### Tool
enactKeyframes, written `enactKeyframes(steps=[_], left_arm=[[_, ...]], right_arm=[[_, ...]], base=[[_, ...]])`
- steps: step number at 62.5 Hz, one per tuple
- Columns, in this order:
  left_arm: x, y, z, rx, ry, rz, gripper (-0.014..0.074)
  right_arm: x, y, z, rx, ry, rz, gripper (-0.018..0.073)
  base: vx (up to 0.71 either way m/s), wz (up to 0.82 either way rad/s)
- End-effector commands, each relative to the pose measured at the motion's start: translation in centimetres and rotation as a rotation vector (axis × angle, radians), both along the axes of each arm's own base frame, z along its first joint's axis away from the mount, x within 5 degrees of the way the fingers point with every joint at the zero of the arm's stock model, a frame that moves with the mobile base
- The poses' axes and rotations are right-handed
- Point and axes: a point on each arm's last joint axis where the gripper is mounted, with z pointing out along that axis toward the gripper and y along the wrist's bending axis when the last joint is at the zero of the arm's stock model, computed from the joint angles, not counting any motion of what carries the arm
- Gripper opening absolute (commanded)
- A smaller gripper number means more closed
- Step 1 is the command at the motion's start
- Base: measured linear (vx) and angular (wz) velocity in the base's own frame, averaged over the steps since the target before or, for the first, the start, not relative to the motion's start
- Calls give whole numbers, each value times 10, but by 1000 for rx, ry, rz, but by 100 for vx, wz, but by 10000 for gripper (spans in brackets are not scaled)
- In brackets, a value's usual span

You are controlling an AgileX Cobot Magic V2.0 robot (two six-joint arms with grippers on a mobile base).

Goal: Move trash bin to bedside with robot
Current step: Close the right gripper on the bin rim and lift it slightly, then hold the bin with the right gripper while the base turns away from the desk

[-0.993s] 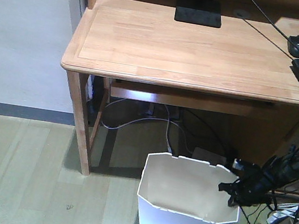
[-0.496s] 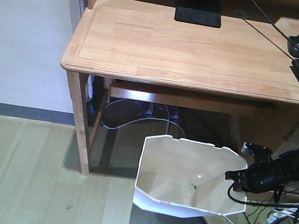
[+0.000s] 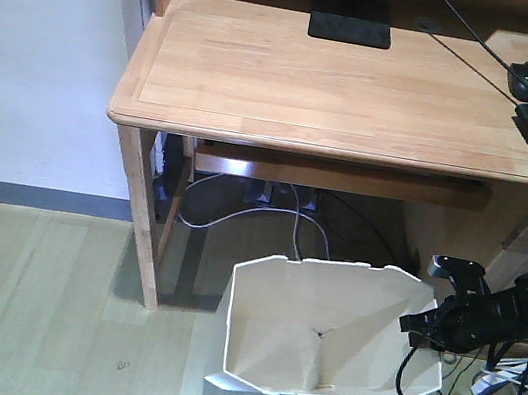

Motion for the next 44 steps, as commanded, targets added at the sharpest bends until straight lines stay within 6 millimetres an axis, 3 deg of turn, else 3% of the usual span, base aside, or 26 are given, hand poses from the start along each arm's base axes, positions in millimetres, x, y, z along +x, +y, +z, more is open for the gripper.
enactKeyframes(steps=[1,44], left_arm=[[0,0,1,-4,-64,-4,-6],[0,0,1,-4,-64,-4,-6]], right_arm=[[13,12,36,178,-104,-28,-6],[12,19,40,266,-103,-6,-6]], base=[[0,0],[0,0]])
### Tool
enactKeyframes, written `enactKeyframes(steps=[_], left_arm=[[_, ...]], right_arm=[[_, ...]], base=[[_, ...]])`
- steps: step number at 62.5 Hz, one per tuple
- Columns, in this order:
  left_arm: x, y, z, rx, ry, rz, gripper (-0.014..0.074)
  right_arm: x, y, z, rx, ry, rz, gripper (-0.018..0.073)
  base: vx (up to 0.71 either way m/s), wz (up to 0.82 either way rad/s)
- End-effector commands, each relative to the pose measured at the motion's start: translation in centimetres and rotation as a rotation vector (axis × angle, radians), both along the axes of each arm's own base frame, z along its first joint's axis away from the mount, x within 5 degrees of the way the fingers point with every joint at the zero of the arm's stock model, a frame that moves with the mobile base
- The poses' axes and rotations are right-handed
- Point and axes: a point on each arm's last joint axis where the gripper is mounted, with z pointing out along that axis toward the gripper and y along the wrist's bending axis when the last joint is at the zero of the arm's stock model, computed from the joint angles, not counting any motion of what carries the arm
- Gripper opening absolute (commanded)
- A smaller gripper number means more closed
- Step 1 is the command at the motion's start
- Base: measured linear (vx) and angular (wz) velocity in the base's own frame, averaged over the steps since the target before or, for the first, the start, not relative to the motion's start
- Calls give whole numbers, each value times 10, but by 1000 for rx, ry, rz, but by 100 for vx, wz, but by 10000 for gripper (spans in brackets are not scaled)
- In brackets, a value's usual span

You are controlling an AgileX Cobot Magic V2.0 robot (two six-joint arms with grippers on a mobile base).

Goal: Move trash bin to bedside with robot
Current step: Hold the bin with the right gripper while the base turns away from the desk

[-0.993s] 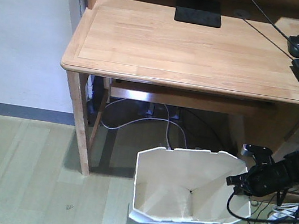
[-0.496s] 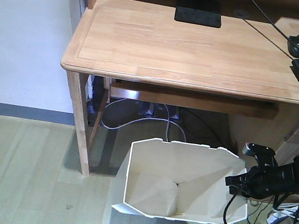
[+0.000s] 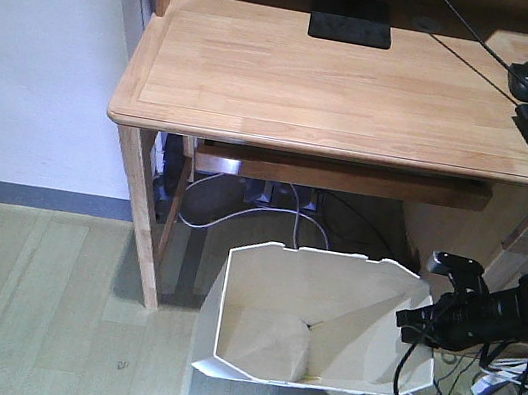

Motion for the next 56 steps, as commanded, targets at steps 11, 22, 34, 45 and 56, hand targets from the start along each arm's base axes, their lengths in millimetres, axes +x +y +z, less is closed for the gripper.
enactKeyframes(steps=[11,22,34,45,56], left_arm=[[0,0,1,-4,-64,-4,-6],[0,0,1,-4,-64,-4,-6],[0,0,1,-4,-64,-4,-6],[0,0,1,-4,-64,-4,-6],[0,0,1,-4,-64,-4,-6]], right_arm=[[14,13,34,196,-90,5,-6],[14,13,35,198,-90,6,-6],[14,13,35,198,-90,5,-6],[14,13,35,199,-90,5,-6],[14,13,35,199,-90,5,-6]], base=[[0,0],[0,2],[-3,12],[-6,30],[-6,49]])
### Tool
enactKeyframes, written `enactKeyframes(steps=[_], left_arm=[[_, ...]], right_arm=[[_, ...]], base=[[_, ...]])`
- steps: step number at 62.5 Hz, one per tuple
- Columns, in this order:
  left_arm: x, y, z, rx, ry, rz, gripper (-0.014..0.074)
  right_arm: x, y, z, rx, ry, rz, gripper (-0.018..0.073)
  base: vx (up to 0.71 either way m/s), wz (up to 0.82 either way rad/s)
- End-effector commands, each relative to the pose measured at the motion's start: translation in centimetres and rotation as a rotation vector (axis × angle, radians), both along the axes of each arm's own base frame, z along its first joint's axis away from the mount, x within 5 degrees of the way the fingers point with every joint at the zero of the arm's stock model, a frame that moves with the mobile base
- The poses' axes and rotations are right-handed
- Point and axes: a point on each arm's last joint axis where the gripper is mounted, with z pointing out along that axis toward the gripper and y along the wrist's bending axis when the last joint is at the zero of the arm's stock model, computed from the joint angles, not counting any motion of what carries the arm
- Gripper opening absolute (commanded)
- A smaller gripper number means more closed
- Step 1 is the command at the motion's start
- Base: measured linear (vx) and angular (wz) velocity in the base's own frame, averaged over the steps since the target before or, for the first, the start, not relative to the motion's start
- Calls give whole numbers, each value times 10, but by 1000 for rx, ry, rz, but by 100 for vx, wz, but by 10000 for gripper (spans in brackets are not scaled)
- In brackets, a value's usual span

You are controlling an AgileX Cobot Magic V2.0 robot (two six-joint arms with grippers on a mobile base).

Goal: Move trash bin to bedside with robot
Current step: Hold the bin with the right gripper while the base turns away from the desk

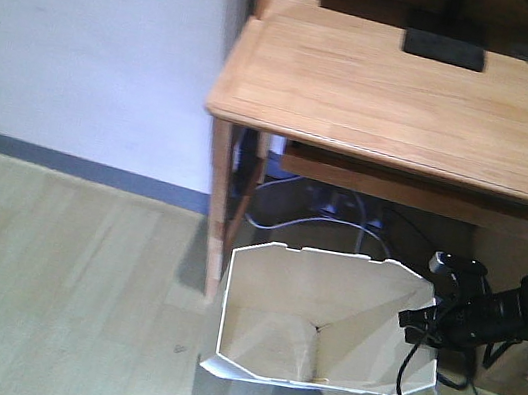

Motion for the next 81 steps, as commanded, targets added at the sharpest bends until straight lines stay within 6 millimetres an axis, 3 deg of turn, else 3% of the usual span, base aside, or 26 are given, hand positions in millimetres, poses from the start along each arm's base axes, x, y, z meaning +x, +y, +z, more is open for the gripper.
enactKeyframes(steps=[1,81], left_arm=[[0,0,1,-4,-64,-4,-6],[0,0,1,-4,-64,-4,-6]], right_arm=[[14,15,35,217,-90,10,-6],[14,15,35,220,-90,11,-6]], base=[[-7,56],[-2,52]])
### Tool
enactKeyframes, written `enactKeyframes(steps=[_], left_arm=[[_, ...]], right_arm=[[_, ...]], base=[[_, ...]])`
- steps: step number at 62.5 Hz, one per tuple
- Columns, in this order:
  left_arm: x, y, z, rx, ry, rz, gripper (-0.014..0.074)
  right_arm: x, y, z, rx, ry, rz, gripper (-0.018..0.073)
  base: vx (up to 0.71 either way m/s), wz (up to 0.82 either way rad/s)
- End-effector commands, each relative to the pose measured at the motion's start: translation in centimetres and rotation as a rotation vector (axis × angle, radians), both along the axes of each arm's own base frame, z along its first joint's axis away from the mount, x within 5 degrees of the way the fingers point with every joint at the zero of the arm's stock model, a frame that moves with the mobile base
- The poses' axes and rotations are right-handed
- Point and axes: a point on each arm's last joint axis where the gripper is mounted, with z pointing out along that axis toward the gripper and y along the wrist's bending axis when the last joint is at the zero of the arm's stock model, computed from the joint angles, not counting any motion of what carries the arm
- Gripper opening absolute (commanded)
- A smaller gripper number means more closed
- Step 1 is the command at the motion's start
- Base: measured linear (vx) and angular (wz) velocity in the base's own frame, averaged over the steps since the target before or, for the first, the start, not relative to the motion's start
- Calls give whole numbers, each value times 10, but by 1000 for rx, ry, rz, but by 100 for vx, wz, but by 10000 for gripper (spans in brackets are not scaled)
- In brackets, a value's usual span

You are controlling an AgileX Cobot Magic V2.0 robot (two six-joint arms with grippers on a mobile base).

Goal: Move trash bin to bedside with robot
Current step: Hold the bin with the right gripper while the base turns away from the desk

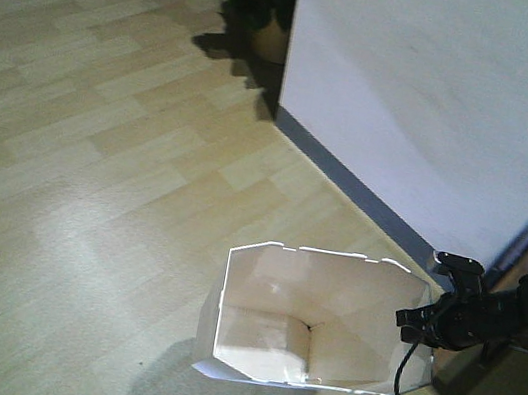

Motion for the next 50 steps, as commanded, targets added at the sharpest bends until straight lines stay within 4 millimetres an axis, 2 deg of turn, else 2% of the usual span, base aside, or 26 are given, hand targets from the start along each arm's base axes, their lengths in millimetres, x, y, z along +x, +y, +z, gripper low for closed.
enactKeyframes(steps=[1,50], left_arm=[[0,0,1,-4,-64,-4,-6],[0,0,1,-4,-64,-4,-6]], right_arm=[[14,13,35,199,-90,6,-6],[14,13,35,199,-90,6,-6]], base=[[7,48],[12,59]])
